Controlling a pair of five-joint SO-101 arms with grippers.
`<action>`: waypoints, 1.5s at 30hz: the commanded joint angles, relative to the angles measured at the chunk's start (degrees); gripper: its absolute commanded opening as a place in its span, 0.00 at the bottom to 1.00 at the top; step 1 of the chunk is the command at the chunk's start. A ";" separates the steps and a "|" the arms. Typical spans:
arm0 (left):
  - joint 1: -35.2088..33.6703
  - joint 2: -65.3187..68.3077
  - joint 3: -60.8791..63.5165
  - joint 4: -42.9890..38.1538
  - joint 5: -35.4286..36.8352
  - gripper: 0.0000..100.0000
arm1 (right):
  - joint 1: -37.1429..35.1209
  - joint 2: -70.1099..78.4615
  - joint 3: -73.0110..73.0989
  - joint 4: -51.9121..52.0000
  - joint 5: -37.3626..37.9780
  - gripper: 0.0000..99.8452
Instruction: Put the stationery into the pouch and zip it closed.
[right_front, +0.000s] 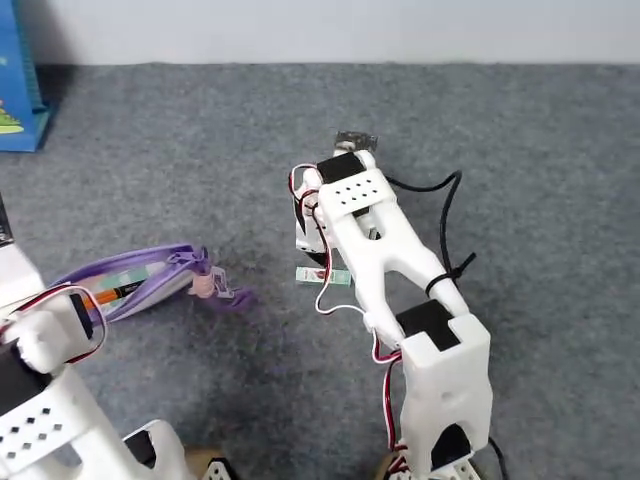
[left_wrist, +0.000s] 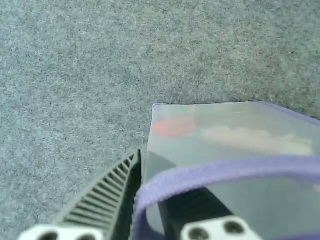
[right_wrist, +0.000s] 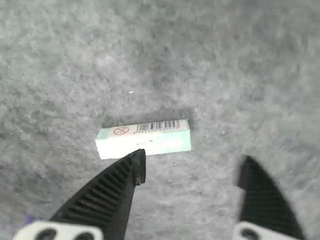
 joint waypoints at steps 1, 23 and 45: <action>-0.97 3.08 3.56 -1.76 -0.53 0.01 | -1.98 -0.48 -3.08 0.22 -4.92 0.44; -0.97 3.08 3.65 -1.67 -0.53 0.01 | -4.79 7.87 -2.99 -2.33 -6.33 0.43; -0.97 3.08 3.65 -1.67 -0.53 0.01 | 4.97 -6.99 -3.16 8.13 49.85 0.08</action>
